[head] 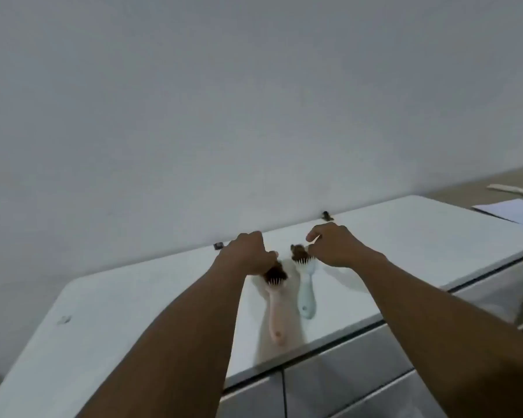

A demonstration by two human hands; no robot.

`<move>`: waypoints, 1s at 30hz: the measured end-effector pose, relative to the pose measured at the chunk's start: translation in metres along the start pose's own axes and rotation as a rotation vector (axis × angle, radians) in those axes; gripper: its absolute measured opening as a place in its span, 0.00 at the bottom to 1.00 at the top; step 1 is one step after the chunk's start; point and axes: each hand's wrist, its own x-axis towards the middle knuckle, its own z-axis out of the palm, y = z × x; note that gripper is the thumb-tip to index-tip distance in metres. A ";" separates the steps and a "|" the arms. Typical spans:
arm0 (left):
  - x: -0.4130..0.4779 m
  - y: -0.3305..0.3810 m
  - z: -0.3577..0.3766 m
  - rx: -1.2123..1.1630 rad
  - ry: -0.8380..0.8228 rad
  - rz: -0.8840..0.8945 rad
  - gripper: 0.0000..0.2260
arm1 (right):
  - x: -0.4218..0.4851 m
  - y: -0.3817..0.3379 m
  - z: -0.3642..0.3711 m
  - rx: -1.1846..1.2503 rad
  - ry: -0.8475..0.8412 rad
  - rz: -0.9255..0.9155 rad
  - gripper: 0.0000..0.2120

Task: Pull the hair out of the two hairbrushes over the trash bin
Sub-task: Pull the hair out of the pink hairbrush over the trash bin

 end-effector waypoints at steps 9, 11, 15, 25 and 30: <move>-0.075 -0.010 0.058 -0.003 0.032 -0.061 0.20 | -0.090 0.007 0.025 -0.002 0.069 0.057 0.08; -0.085 -0.006 0.059 -0.001 0.058 -0.058 0.16 | -0.102 0.007 0.021 -0.024 0.079 0.065 0.08; -0.103 -0.005 0.058 -0.030 0.093 -0.042 0.16 | -0.122 0.001 0.006 -0.058 0.117 0.066 0.10; -0.146 0.023 0.021 -0.442 0.278 0.188 0.14 | -0.156 -0.020 -0.041 0.012 0.228 0.057 0.19; -0.156 0.068 0.032 -0.477 0.268 0.360 0.13 | -0.179 -0.003 -0.073 0.198 0.336 0.153 0.26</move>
